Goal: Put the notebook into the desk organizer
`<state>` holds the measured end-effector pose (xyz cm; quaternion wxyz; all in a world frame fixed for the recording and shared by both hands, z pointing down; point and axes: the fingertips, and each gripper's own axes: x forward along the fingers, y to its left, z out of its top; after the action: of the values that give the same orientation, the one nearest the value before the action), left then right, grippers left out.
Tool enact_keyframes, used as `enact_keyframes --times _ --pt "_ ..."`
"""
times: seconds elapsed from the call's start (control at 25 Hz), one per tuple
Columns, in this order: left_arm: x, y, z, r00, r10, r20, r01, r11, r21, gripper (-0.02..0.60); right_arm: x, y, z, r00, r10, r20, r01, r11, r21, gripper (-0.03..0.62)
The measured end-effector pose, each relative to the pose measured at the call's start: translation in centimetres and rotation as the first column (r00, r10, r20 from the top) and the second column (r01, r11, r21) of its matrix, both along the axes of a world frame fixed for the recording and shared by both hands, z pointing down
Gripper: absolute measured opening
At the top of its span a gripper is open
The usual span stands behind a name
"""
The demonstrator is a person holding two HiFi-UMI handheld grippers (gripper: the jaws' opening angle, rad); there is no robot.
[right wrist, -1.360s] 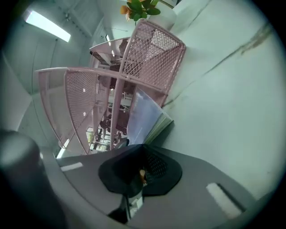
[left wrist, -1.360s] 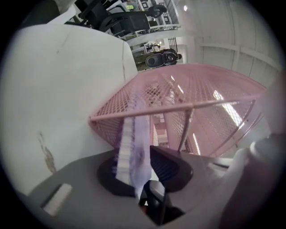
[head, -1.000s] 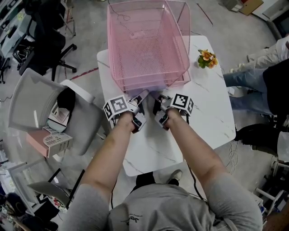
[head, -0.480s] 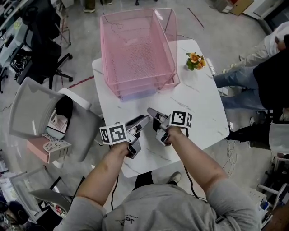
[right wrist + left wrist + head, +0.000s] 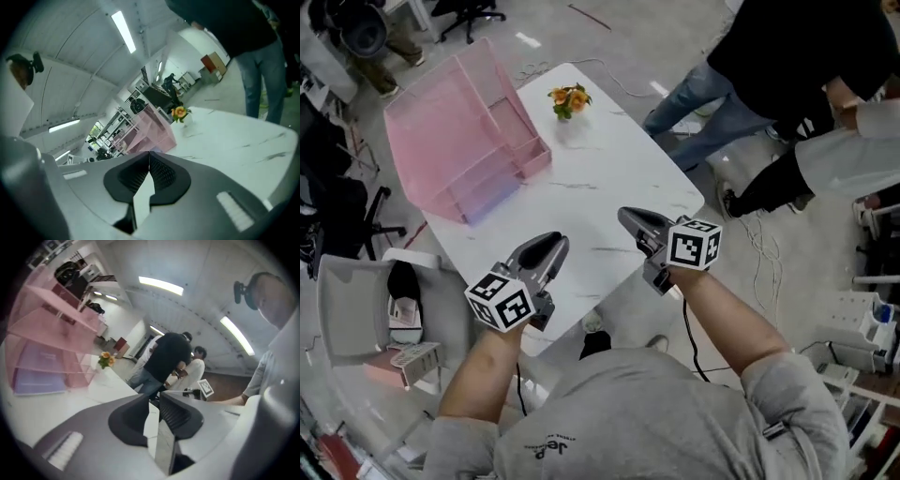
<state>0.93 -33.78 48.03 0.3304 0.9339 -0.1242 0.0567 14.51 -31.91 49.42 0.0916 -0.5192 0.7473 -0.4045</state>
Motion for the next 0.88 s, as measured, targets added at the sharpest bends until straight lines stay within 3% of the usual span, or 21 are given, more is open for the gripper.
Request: enact_keyframes --times 0.16,0.28,0.44,0.6,0.72,0.88 --pt "7.7 7.7 -3.3 0.989 0.147 0.015 -0.148 0.979 0.142 0.094 7.9 9.6 -2.9 0.987 0.112 -0.117 -0.104 0.992 0.065 0.003" --pt "14.2 14.3 -5.1 0.964 0.262 0.039 -0.264 0.935 0.237 0.06 13.3 18.3 -4.4 0.958 0.227 -0.177 -0.209 0.971 0.114 0.003" --pt "22.7 23.4 -6.6 0.898 0.438 0.038 -0.428 0.853 0.298 0.058 19.7 30.8 -5.3 0.888 0.416 -0.196 -0.392 0.907 0.151 0.002" --pt "29.5 33.7 -8.2 0.829 0.558 0.036 -0.537 0.778 0.325 0.058 24.9 44.1 -6.3 0.807 0.539 -0.239 -0.515 0.842 0.162 0.002" --pt "32.9 40.0 -9.3 0.779 0.626 0.043 -0.598 0.719 0.355 0.058 27.0 52.4 -7.0 0.738 0.607 -0.295 -0.584 0.793 0.172 0.002" --pt "35.6 47.2 -10.0 0.724 0.689 0.033 -0.646 0.662 0.38 0.058 27.9 61.4 -7.3 0.647 0.665 -0.372 -0.652 0.736 0.182 0.002"
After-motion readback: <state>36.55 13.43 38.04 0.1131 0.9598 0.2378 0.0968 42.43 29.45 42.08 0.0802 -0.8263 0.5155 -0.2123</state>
